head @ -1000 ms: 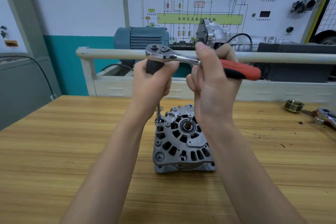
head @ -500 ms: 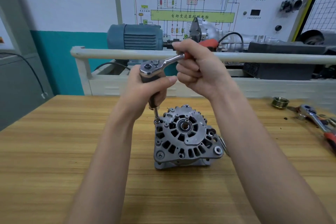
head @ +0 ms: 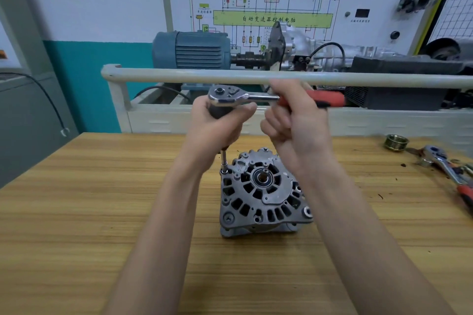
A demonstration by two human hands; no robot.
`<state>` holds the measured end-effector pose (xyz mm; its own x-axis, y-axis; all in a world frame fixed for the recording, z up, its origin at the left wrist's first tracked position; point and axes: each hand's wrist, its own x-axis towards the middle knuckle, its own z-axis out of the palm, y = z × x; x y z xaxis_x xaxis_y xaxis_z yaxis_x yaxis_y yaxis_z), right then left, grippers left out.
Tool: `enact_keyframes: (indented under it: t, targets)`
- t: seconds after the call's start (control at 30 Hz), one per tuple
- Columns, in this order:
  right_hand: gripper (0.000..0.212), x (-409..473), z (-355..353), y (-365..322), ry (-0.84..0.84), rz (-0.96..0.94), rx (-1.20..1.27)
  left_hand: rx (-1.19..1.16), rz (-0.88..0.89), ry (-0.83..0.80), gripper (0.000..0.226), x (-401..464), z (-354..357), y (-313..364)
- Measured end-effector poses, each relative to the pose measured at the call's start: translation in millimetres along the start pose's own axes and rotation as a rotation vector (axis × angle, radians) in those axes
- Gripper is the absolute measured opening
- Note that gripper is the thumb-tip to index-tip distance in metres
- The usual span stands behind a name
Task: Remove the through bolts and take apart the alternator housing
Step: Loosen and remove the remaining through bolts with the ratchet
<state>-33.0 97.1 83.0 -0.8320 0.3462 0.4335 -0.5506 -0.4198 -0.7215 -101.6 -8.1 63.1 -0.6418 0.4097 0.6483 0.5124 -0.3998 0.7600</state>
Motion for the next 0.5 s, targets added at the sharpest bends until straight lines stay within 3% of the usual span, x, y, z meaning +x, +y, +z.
enact_keyframes:
  t: [0.13, 0.3, 0.5]
  targets:
    - [0.043, 28.5, 7.8, -13.9, -0.174, 0.236, -0.116, -0.080, -0.028, -0.139, 0.034, -0.7, -17.6, -1.6]
    - [0.045, 13.5, 13.2, -2.3, -0.139, 0.120, -0.042, -0.142, -0.037, -0.223, 0.033, 2.6, -25.1, -4.2]
    - [0.036, -24.6, 15.2, 23.9, 0.142, -0.217, 0.027, 0.029, 0.002, 0.194, 0.024, 3.0, 3.4, -6.7]
